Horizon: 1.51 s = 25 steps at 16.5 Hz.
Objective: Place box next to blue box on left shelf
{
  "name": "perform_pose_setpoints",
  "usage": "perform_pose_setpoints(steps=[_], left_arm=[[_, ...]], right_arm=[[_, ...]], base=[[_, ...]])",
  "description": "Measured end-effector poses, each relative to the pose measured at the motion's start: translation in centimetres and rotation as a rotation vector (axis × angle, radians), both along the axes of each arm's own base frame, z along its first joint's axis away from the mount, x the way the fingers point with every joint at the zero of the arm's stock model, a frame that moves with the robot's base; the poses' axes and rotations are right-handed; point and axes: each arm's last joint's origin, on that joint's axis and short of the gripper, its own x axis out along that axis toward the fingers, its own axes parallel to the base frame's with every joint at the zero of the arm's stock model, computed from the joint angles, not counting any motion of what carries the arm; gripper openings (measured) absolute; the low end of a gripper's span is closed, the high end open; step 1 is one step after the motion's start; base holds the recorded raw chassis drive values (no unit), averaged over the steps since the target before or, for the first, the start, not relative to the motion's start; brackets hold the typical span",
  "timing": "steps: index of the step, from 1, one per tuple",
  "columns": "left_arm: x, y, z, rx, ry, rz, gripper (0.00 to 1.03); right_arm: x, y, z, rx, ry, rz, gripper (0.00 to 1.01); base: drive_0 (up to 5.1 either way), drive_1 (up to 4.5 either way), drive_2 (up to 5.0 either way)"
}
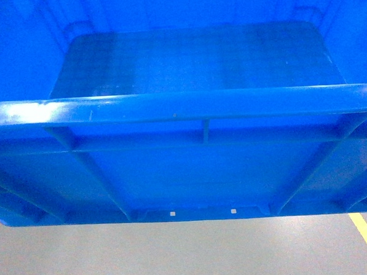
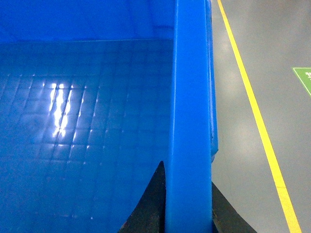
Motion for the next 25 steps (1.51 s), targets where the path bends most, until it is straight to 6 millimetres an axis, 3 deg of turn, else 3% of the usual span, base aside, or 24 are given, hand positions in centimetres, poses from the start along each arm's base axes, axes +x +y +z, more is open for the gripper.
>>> perform_pose_setpoints(steps=[25], left_arm=[[0.00, -0.01, -0.01, -0.002, 0.000, -0.002, 0.09]], right_arm=[[0.01, 0.00, 0.00, 0.000, -0.002, -0.001, 0.08]], base=[[0.0, 4.20, -4.2]])
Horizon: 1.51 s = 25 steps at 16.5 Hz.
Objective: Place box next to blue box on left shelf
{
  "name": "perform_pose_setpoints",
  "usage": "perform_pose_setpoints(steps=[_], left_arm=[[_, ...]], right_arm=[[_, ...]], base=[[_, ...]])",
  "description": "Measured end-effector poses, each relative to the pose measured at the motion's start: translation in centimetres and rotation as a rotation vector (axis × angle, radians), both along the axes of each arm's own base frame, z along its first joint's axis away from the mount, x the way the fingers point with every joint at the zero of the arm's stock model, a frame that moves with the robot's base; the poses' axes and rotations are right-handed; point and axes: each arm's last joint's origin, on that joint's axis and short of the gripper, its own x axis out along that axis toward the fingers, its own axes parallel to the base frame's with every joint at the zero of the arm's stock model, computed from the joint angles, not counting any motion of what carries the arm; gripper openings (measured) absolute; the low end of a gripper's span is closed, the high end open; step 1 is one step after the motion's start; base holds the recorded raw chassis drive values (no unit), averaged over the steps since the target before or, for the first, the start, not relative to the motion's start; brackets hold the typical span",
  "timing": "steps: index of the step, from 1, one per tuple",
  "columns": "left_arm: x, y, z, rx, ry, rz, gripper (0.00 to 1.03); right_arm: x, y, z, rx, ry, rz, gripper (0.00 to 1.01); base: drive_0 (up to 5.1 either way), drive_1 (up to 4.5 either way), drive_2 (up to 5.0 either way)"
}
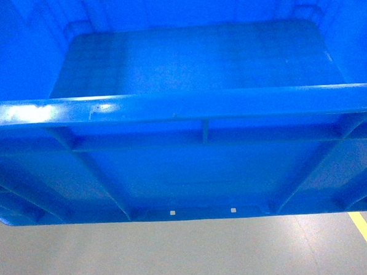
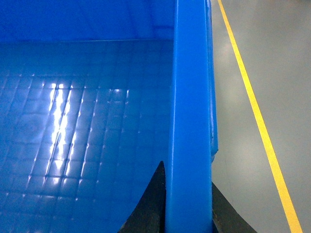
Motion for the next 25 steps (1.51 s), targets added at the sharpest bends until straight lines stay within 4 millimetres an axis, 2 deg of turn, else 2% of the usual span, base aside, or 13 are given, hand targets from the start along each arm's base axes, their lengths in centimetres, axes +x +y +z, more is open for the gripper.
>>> perform_pose_setpoints(steps=[25], left_arm=[[0.02, 0.00, -0.03, -0.001, 0.002, -0.001, 0.09]], right_arm=[[0.00, -0.01, -0.04, -0.003, 0.003, -0.001, 0.08]], base=[[-0.1, 4.14, -4.3]])
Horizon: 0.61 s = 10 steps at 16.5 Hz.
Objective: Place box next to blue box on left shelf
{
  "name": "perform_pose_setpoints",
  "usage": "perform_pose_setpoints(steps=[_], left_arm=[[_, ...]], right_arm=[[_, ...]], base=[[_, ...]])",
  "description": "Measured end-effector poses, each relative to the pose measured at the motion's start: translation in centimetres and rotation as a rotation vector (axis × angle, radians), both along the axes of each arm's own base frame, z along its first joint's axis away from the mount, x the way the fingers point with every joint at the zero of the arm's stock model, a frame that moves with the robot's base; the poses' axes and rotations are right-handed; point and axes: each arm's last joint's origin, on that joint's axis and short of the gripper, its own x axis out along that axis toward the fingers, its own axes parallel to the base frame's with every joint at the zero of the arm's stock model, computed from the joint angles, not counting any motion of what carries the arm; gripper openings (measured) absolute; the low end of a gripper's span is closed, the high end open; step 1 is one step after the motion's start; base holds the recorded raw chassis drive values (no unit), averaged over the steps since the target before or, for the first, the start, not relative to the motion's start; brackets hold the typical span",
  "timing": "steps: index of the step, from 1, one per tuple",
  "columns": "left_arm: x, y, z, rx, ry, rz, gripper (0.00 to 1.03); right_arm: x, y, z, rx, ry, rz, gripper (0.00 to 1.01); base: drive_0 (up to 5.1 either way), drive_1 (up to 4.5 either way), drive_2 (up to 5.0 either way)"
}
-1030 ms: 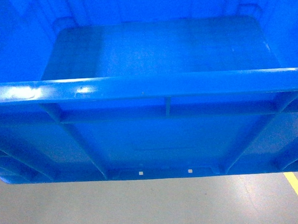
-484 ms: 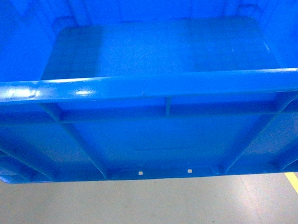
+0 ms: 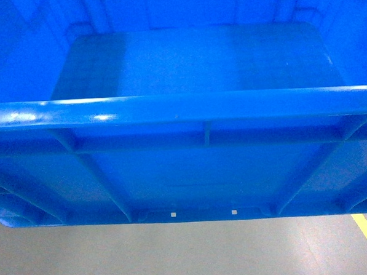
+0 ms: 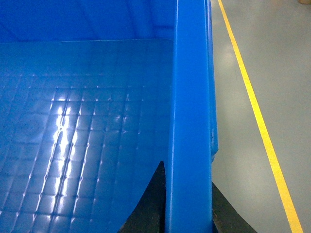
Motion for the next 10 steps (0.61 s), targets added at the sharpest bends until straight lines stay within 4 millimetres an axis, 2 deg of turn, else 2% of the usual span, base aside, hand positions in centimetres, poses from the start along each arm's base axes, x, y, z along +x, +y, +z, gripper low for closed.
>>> perform_pose_setpoints(steps=[10], left_arm=[[0.00, 0.00, 0.01, 0.000, -0.001, 0.000, 0.09]], right_arm=[[0.00, 0.01, 0.01, 0.001, -0.001, 0.000, 0.08]], base=[[0.0, 4.14, -4.2]])
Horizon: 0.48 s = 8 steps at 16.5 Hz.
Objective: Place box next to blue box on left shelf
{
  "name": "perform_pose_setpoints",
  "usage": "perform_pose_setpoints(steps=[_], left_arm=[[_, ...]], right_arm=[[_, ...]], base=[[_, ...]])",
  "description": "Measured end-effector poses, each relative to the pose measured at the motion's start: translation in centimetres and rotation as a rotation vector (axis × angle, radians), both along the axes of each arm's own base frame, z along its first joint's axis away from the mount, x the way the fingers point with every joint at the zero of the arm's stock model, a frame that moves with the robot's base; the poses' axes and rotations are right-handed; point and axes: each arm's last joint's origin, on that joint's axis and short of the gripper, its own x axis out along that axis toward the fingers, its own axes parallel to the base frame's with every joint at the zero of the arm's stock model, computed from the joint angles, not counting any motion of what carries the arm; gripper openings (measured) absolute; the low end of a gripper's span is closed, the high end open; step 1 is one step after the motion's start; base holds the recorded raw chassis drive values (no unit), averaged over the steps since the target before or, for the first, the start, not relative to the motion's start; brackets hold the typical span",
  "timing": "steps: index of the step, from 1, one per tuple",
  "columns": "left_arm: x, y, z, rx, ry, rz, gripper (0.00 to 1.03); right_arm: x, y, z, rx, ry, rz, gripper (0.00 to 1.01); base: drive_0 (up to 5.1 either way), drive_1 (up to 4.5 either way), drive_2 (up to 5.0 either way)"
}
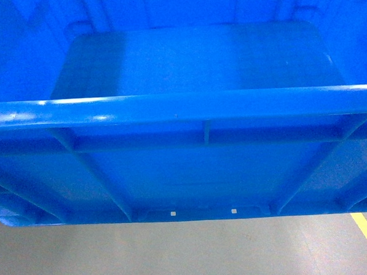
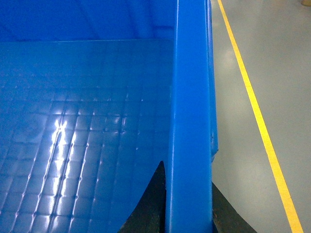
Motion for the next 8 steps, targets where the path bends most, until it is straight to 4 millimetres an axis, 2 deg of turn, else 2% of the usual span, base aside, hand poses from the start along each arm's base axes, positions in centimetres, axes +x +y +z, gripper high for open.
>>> perform_pose_setpoints(steps=[8], left_arm=[[0.00, 0.00, 0.00, 0.000, 0.000, 0.000, 0.09]], right_arm=[[0.00, -0.01, 0.00, 0.000, 0.000, 0.000, 0.08]], base=[[0.0, 4.15, -4.2]])
